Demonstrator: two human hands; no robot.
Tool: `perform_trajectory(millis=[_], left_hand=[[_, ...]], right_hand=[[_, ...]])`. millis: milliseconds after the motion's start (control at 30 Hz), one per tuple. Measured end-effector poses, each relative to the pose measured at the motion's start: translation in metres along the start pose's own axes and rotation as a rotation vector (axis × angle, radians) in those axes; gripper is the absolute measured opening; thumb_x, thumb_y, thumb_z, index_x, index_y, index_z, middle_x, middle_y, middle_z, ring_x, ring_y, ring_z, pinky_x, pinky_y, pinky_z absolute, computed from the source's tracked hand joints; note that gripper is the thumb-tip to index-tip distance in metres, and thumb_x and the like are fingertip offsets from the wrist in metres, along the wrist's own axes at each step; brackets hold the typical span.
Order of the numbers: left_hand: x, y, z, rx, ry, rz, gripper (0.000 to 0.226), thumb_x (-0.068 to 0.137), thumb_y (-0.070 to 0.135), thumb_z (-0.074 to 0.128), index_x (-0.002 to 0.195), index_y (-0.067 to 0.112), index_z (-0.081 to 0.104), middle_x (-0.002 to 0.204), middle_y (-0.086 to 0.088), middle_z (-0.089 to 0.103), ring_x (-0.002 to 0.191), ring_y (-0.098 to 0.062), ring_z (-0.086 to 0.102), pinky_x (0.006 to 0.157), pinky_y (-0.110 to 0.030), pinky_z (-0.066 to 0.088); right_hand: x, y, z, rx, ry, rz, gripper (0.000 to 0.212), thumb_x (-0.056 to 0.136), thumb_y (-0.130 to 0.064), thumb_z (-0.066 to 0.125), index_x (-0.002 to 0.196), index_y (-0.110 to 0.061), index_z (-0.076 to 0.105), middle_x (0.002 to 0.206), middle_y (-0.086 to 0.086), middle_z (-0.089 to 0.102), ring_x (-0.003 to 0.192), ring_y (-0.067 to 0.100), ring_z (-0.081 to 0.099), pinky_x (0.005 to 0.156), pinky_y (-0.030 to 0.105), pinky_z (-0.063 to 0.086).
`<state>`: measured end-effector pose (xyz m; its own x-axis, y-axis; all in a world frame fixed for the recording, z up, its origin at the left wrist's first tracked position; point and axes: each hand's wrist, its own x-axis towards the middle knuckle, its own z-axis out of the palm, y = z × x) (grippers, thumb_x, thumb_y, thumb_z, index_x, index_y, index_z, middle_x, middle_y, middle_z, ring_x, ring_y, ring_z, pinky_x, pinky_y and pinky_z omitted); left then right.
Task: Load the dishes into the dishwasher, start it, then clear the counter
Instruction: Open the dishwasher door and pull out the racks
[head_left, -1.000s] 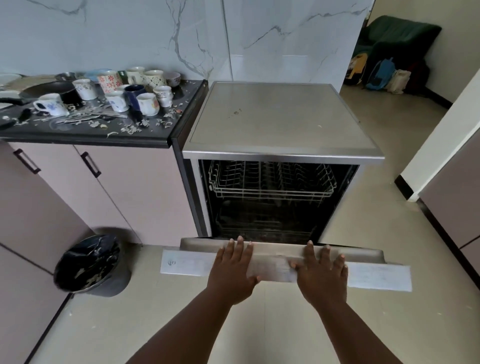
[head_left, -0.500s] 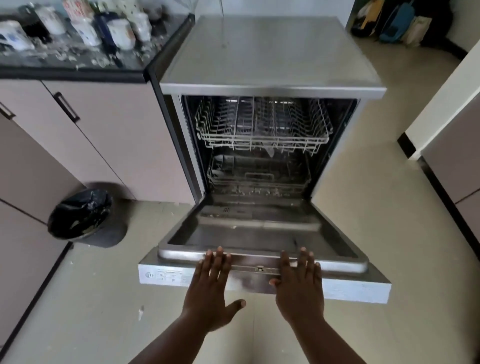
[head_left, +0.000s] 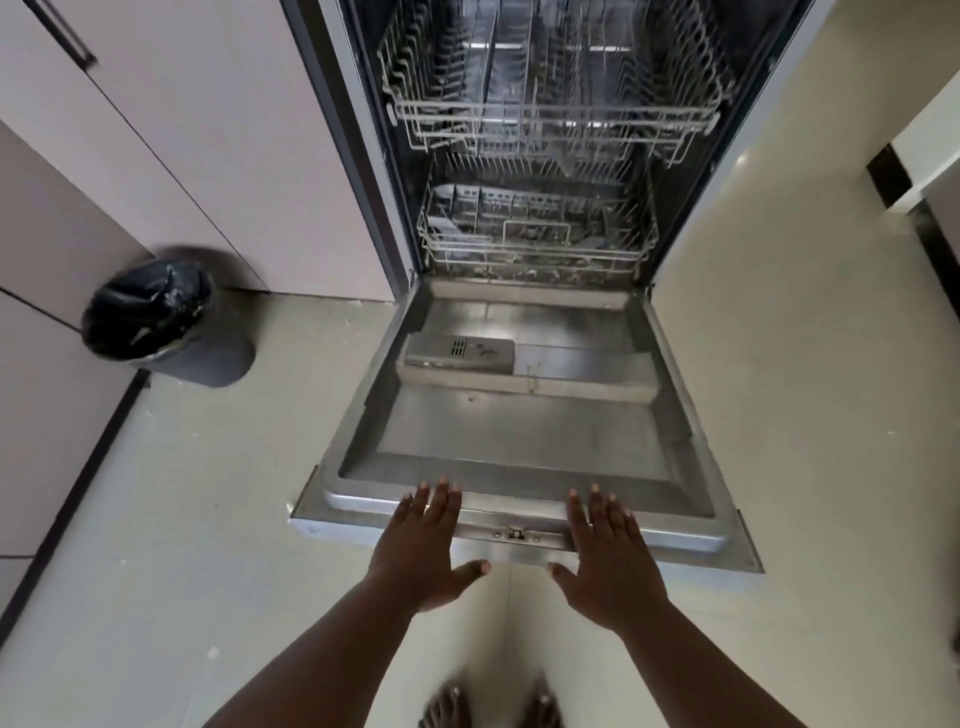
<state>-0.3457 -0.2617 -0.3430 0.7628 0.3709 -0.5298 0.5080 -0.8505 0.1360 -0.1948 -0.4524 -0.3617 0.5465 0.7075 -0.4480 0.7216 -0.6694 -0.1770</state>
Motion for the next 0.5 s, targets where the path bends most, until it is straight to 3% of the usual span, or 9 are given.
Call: perform_trajectory(millis=[133,300,500], left_hand=[[0.013,-0.008,0.044,0.024,-0.099,-0.001,0.125,0.055,0.095,-0.005,0.154,0.018,-0.009,0.162,-0.002,-0.011,0.149,-0.023,-0.01,0.119,-0.039,-0.01],[0.028,-0.015,0.094,0.101,-0.173,-0.004,0.102,0.083,0.08,0.024,0.154,0.016,-0.01,0.162,-0.003,-0.011,0.15,-0.024,-0.008,0.119,-0.043,-0.013],[0.052,-0.017,0.14,0.096,-0.27,-0.026,0.101,0.085,0.077,0.032,0.153,0.017,-0.012,0.162,-0.003,-0.015,0.149,-0.025,-0.011,0.119,-0.044,-0.012]], right_hand=[[0.006,0.003,0.045,0.009,-0.121,0.033,0.09,0.092,-0.062,0.034,0.153,-0.019,-0.016,0.161,0.015,-0.015,0.149,0.032,-0.01,0.117,0.036,-0.01],[0.019,0.008,0.088,0.003,-0.273,0.042,0.092,0.095,-0.057,0.04,0.151,-0.017,-0.021,0.158,0.013,-0.025,0.147,0.032,-0.019,0.12,0.039,-0.007],[0.04,0.017,0.135,0.018,-0.396,0.053,0.089,0.095,-0.056,0.039,0.151,-0.02,-0.02,0.159,0.011,-0.024,0.147,0.031,-0.018,0.121,0.04,-0.004]])
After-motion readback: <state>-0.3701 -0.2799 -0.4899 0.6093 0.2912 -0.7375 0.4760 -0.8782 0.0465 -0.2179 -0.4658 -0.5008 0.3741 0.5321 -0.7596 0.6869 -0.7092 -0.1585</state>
